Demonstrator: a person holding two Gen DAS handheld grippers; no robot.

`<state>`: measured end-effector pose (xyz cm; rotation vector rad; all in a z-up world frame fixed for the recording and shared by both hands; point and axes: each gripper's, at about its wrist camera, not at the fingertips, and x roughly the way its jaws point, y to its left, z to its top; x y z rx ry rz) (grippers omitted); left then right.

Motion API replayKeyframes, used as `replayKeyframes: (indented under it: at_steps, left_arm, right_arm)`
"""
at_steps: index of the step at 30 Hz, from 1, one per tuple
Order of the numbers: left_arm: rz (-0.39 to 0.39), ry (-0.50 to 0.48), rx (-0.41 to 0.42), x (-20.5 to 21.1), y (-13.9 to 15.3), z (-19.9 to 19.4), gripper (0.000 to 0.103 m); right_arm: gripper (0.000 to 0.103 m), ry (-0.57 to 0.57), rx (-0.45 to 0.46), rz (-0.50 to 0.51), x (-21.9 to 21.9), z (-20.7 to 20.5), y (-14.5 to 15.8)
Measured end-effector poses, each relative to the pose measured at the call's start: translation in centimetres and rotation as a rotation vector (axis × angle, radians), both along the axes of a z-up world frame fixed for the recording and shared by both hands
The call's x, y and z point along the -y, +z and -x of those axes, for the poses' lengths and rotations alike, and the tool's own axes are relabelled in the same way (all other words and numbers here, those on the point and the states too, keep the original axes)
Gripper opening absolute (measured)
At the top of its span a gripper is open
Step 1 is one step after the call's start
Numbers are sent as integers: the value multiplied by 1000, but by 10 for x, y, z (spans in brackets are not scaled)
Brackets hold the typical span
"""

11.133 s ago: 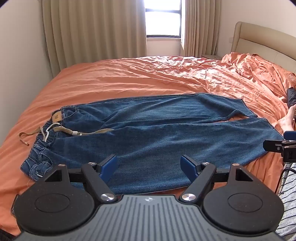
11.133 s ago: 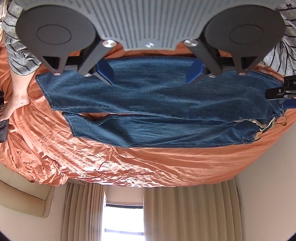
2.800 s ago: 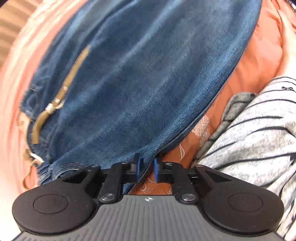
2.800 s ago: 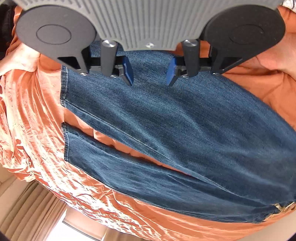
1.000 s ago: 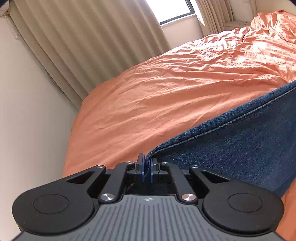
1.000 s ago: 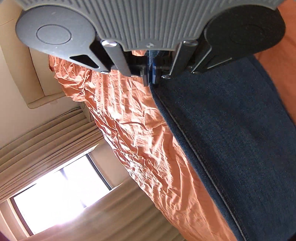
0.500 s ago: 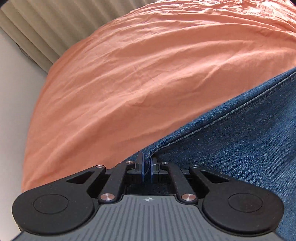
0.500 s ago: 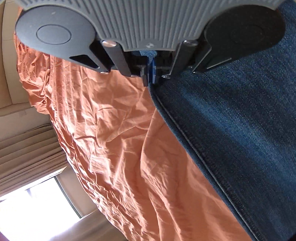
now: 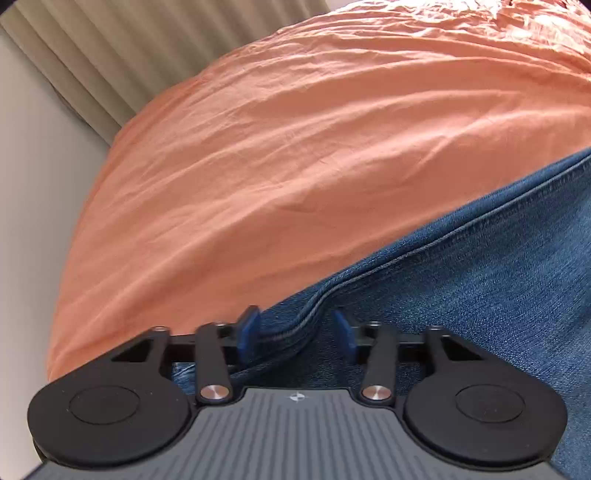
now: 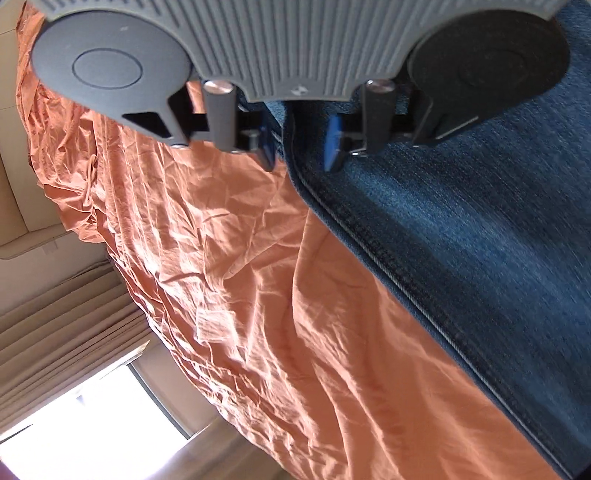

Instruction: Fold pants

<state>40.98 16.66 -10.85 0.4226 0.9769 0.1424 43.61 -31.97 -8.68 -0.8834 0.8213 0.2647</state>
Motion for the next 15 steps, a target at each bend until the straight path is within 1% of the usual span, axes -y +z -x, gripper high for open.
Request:
replayKeyframes:
  at_steps: [1, 3, 5, 8, 9, 11, 13, 15]
  left_arm:
    - [23, 7, 29, -5, 10, 3, 73]
    - [86, 21, 65, -16, 35, 14, 73]
    - [134, 56, 91, -33, 56, 27, 74]
    - [192, 133, 128, -70, 79, 56, 74]
    - [207, 171, 139, -84, 83, 65, 75]
    - [232, 253, 154, -112, 85, 80, 80]
    - [231, 315, 175, -135, 83, 94, 80]
    - [251, 371, 209, -158, 75, 105, 85]
  right_arm:
    - [40, 1, -1, -19, -3, 5, 7]
    - [40, 5, -18, -77, -11, 19, 19]
    - [40, 27, -52, -152, -22, 35, 30]
    - [41, 62, -100, -248, -44, 61, 35]
    - [41, 80, -117, -273, -55, 70, 34]
    - [41, 111, -133, -286, -75, 84, 28]
    - [41, 138, -129, -279, -94, 94, 21]
    - [41, 137, -134, -283, -109, 97, 15]
